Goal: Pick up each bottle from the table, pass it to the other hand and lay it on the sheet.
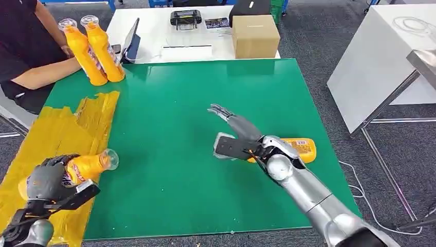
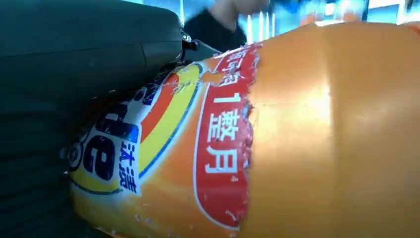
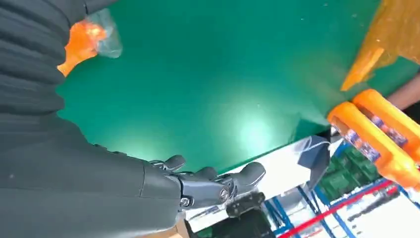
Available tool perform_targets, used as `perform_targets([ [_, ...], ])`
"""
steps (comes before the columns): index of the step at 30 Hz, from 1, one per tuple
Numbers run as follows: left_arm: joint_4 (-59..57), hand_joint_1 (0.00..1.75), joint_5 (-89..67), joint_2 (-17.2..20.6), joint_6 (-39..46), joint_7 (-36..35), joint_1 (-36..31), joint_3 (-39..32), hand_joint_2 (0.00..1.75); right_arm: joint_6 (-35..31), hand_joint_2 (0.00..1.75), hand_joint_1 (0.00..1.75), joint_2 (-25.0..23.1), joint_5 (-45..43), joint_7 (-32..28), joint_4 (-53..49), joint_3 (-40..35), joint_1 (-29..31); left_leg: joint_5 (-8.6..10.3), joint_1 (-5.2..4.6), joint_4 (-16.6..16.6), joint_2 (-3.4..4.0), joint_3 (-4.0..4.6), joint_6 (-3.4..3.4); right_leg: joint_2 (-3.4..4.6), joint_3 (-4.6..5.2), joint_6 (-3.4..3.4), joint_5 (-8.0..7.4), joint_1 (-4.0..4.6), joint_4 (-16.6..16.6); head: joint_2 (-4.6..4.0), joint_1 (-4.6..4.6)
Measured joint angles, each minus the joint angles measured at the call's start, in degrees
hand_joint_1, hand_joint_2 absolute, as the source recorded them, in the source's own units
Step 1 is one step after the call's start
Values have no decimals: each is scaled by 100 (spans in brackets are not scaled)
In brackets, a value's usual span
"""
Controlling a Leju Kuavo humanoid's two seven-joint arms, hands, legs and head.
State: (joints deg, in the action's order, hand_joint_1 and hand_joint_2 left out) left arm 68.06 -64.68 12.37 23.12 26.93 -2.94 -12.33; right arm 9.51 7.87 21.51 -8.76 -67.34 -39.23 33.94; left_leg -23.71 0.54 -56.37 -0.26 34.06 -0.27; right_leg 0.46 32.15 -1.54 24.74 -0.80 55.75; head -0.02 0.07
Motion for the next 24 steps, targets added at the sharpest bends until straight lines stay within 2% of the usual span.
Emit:
perform_targets([
  [6,-397,175,-179,2,-9,-11,-8,155,175,105,175,0,240,-92,11,-161,-28,60,-1,-4,0,-3,-3,1,-2,-5,0,0,-2,-1,0,0],
  [17,-550,175,-181,20,0,-11,-70,216,175,107,175,0,358,-96,13,-214,-96,106,0,0,1,-3,-17,1,-2,-18,0,0,1,0,0,0],
  [18,-563,120,-181,20,-4,-11,-76,221,175,107,175,0,362,-96,13,-212,-101,110,0,0,1,-3,-17,1,-2,-19,0,0,1,0,0,0],
  [19,-577,0,-188,20,-31,-11,-88,225,175,107,175,0,363,-96,13,-212,-105,114,0,0,1,-3,-18,1,-2,-20,0,0,0,0,0,-2],
  [22,-730,0,-271,20,-155,-11,-177,326,175,122,175,0,363,-100,24,-212,-151,158,0,-3,1,-8,-21,1,-7,-24,0,0,-1,0,0,-4],
  [23,-823,0,-282,20,-157,-2,-229,369,0,137,175,0,363,-115,48,-212,-170,183,1,-3,1,-14,-24,3,-13,-28,0,0,-1,0,0,0],
  [24,-914,0,-291,20,-155,7,-277,422,0,159,175,0,365,-127,66,-212,-186,209,3,-3,1,-26,-25,4,-27,-32,0,0,-1,0,0,-4],
])
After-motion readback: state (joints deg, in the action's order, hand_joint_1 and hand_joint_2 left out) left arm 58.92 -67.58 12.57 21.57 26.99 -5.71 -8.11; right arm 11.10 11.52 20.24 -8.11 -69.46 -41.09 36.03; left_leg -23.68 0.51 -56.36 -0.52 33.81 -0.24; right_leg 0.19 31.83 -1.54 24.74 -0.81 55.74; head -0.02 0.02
